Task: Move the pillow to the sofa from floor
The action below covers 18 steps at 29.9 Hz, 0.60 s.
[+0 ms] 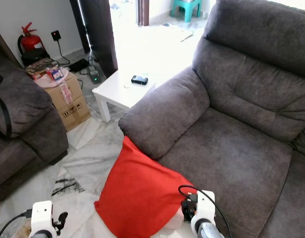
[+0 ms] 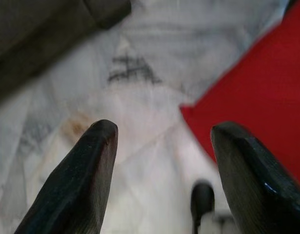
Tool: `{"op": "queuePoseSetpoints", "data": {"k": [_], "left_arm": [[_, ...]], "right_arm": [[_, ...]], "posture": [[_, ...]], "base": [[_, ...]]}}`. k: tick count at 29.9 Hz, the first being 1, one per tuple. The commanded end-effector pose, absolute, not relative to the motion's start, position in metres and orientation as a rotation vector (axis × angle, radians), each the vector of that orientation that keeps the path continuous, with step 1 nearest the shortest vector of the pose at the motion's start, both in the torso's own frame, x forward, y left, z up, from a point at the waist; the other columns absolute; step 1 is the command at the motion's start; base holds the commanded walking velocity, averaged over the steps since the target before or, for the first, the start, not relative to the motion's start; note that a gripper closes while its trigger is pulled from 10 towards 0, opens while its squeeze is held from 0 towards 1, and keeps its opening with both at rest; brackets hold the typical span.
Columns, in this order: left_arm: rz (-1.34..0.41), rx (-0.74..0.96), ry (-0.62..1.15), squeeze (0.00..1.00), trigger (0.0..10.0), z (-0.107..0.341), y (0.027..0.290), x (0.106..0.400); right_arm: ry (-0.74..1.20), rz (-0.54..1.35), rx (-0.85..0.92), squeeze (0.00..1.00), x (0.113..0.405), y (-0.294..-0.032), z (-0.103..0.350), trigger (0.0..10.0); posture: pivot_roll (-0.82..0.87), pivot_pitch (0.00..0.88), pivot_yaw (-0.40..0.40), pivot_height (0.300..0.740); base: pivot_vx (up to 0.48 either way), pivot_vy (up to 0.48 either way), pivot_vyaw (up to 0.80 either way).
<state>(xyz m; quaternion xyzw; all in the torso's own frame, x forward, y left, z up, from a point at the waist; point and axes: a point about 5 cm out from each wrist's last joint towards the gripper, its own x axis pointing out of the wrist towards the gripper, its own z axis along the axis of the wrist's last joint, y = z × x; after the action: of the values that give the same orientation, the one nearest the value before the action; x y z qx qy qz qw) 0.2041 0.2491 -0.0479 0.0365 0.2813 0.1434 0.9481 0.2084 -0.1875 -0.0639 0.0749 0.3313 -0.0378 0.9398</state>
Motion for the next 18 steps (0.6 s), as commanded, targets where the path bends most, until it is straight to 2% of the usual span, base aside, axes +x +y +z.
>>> {"op": "queuePoseSetpoints", "data": {"k": [1, 2, 5, 6, 7, 10, 13, 18], "left_arm": [[0.3, 0.159, 0.293, 0.0, 10.0, 0.011, 0.267, 0.265], [0.297, 0.17, 0.189, 0.0, 10.0, 0.035, 0.269, 0.284], [0.276, 0.201, 0.124, 0.0, 10.0, 0.047, 0.268, 0.291], [0.265, 0.215, 0.082, 0.0, 10.0, 0.054, 0.267, 0.295], [0.241, 0.232, 0.02, 0.0, 10.0, 0.065, 0.264, 0.301], [0.19, 0.271, -0.053, 0.0, 10.0, 0.078, 0.256, 0.308], [0.131, 0.304, -0.121, 0.0, 10.0, 0.088, 0.243, 0.312], [0.111, 0.312, -0.142, 0.0, 10.0, 0.089, 0.235, 0.311]], "right_arm": [[0.652, -0.095, 0.165, 0.0, 0.207, -0.187, -0.064, 10.0], [0.632, -0.101, 0.169, 0.0, 0.208, -0.186, -0.063, 10.0], [0.611, -0.107, 0.178, 0.0, 0.208, -0.185, -0.061, 10.0], [0.506, -0.101, 0.184, 0.0, 0.232, -0.19, -0.044, 10.0], [0.334, -0.088, 0.177, 0.0, 0.27, -0.197, -0.009, 10.0], [0.241, -0.078, 0.172, 0.0, 0.287, -0.198, 0.009, 10.0], [0.166, -0.07, 0.144, 0.0, 0.291, -0.199, 0.019, 10.0], [0.126, -0.059, 0.122, 0.0, 0.291, -0.197, 0.023, 10.0]], "posture": [[0.1, 0.061, -0.018, 0.74], [0.12, 0.045, -0.019, 0.74], [0.12, 0.035, -0.016, 0.74], [0.13, 0.024, -0.013, 0.74], [0.13, 0.01, -0.008, 0.74], [0.13, 0.0, 0.0, 0.74], [0.15, 0.0, 0.0, 0.74], [0.15, 0.0, -0.006, 0.74]], "base": [[0.0, 0.0, 0.0], [0.0, 0.0, 0.0], [0.0, 0.0, 0.0], [0.0, 0.0, 0.0], [0.0, 0.0, 0.0], [0.0, 0.0, 0.0], [0.0, 0.0, 0.0], [0.0, 0.0, 0.0]]}}
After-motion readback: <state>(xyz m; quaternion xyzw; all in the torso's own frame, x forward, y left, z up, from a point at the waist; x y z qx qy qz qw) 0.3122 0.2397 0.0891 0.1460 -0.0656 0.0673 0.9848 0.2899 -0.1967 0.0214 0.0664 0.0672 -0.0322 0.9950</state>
